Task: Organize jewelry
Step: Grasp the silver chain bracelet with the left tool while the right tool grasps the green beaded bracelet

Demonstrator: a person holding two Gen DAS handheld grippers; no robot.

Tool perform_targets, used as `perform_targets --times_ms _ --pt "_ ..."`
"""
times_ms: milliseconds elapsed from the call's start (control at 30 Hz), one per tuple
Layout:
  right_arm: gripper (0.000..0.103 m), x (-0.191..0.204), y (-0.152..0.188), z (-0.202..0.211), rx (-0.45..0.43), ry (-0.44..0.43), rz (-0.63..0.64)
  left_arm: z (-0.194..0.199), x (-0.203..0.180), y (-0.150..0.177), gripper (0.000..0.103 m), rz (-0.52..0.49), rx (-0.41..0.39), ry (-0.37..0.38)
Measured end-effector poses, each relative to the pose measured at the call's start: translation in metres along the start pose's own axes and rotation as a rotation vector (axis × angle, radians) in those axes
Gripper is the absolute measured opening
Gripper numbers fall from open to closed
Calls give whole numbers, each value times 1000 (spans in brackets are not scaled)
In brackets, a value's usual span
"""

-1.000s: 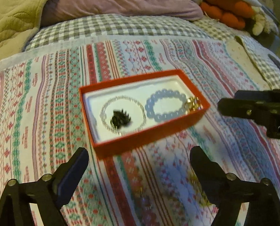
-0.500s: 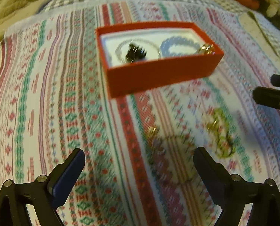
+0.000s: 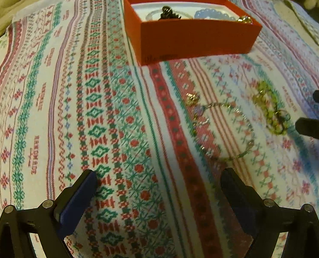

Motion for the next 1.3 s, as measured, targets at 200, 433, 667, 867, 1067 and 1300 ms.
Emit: perform_targets --times_ms 200,433,667,867,1067,1300 --pt "87 5 10 -11 20 -9 3 1 -1 1 96 -15 -36 -1" --pt "93 6 18 -18 15 3 17 -1 -7 -10 93 1 -52 66" --pt "103 0 22 -24 16 16 10 -13 -22 -17 54 -60 -35 46" --pt "103 -1 15 -22 69 -17 8 -20 -28 -19 15 -106 -16 27" --pt "99 -7 0 -16 36 -94 -57 -19 -23 -21 0 -79 -3 17" --pt "64 -4 -13 -13 -13 -123 -100 -14 -15 -17 0 -64 0 6"
Point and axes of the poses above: each gripper's, at about its wrist camera, not at the fingertips, and z roughly against the way its jaws point, x to its left, y to its underside, the point moved 1 cm from there along -z, roughly the way its jaws point, and after that the axes turned 9 degrees about -x, right-handed, at the moved point
